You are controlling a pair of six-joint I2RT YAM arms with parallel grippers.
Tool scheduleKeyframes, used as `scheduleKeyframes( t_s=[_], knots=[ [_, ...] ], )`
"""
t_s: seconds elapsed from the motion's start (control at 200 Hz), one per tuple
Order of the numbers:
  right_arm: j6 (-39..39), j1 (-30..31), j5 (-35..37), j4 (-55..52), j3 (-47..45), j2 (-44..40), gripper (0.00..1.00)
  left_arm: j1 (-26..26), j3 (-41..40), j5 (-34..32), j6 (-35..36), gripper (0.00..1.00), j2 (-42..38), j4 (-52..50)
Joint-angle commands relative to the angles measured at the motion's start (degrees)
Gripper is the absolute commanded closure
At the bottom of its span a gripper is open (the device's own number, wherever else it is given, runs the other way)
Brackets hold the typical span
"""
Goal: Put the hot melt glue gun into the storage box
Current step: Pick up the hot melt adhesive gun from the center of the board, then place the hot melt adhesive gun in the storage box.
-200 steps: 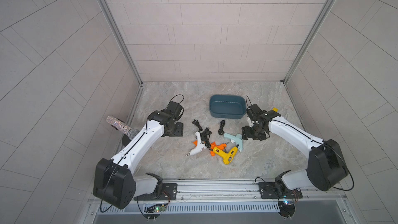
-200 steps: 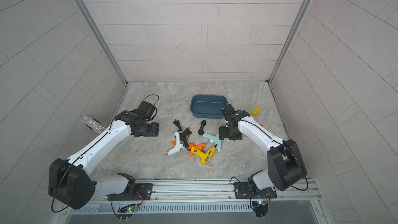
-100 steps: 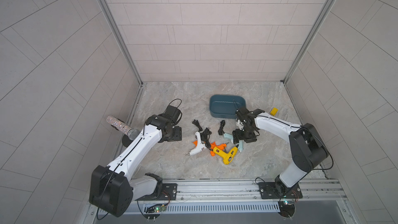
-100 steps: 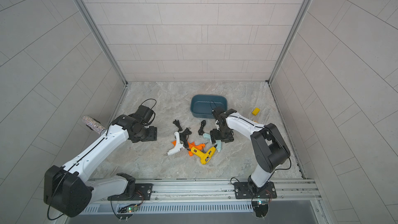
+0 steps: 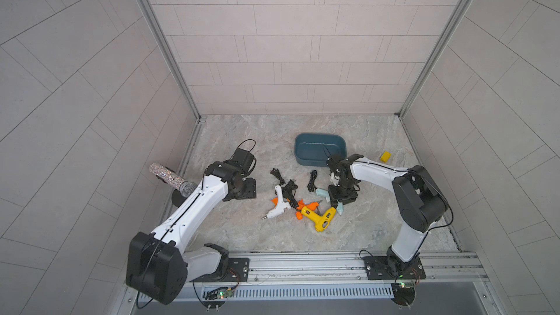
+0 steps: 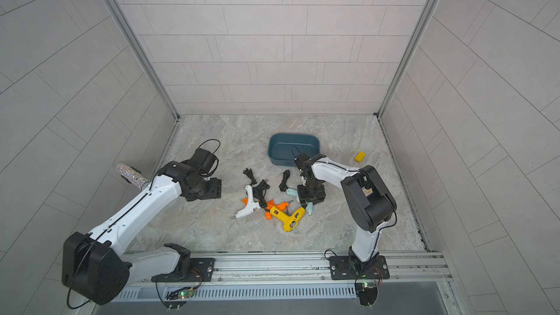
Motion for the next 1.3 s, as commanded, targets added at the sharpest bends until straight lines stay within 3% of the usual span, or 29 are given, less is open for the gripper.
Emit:
scheduleKeyframes(
  t_s=[0.0, 0.17, 0.485, 0.7, 0.796, 1.041, 1.296],
  knots=[
    [-0.6, 0.2, 1.8, -1.7, 1.8, 2.0, 0.63, 0.1, -0.3, -0.2, 0.6, 0.26, 0.5, -0.4],
    [-1.6, 0.2, 4.0, -5.7, 7.3, -0.4, 0.78, 0.1, 0.1, -0.5, 0.9, 0.26, 0.4, -0.3],
    [-3.3, 0.2, 8.9, -15.1, 16.6, -12.7, 0.87, 0.1, 0.8, -2.3, 1.6, 0.25, 0.4, 0.0],
    [-6.6, -0.1, 15.4, -14.8, 23.0, -16.8, 0.91, 0.1, 2.5, -3.0, 2.7, 0.24, 2.0, 0.3],
    [-9.5, -1.3, 18.0, -13.3, 28.6, -13.9, 0.91, 0.1, 3.2, -3.0, 3.0, 0.24, 3.1, 1.0],
    [-13.8, -4.2, 23.9, -13.6, 46.1, 4.5, 0.92, -1.4, 6.2, -1.6, 4.2, 0.24, 7.1, 1.6],
    [-15.3, -4.4, 23.3, -11.6, 50.5, 17.3, 0.95, -3.6, 8.3, -3.9, 6.7, 0.24, 8.1, 0.0]
  ],
)
